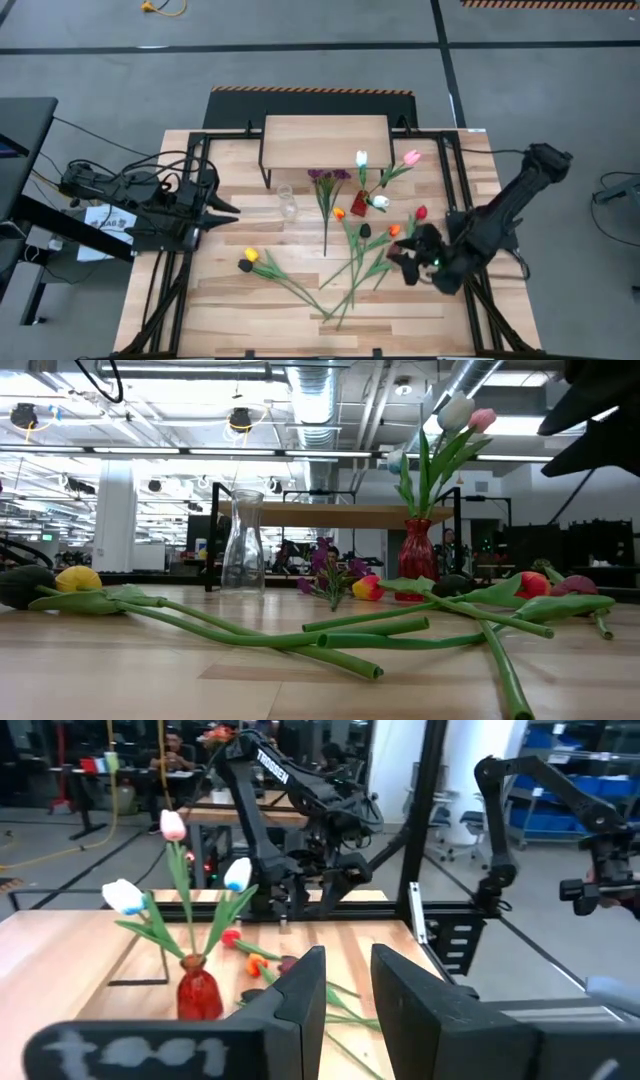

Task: Pick and place flowers into a vace then onto a shelf
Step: Put the purple flowers into the red flower vase

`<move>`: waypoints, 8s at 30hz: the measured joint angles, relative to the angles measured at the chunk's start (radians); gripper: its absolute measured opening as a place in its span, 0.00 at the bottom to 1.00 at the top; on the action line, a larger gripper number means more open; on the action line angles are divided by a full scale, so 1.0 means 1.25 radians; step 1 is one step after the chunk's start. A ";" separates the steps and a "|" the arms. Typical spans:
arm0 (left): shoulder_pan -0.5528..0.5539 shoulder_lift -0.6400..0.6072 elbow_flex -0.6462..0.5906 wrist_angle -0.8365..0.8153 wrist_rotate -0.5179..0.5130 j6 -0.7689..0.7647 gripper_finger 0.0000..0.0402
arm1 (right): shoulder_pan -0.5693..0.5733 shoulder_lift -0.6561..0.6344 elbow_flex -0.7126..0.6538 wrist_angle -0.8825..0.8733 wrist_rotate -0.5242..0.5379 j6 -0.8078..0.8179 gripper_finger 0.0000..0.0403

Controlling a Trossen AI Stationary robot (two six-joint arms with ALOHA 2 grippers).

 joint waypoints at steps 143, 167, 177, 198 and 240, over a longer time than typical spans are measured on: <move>-0.046 1.303 0.411 0.122 -0.625 -0.831 0.40 | 0.054 0.473 0.000 0.585 0.123 -0.456 0.61; -0.011 1.302 0.411 0.081 -0.481 -0.865 0.40 | 0.054 0.473 0.000 0.587 0.123 -0.455 0.61; -0.009 1.298 0.411 0.079 -0.426 -0.865 0.40 | 0.054 0.473 0.000 0.587 0.123 -0.454 0.61; -0.009 1.299 0.412 0.011 -0.405 -0.910 0.31 | 0.054 0.473 0.000 0.588 0.123 -0.453 0.61; -0.020 1.302 0.412 -0.072 -0.455 -0.949 0.00 | 0.054 0.473 0.000 0.588 0.104 -0.454 0.61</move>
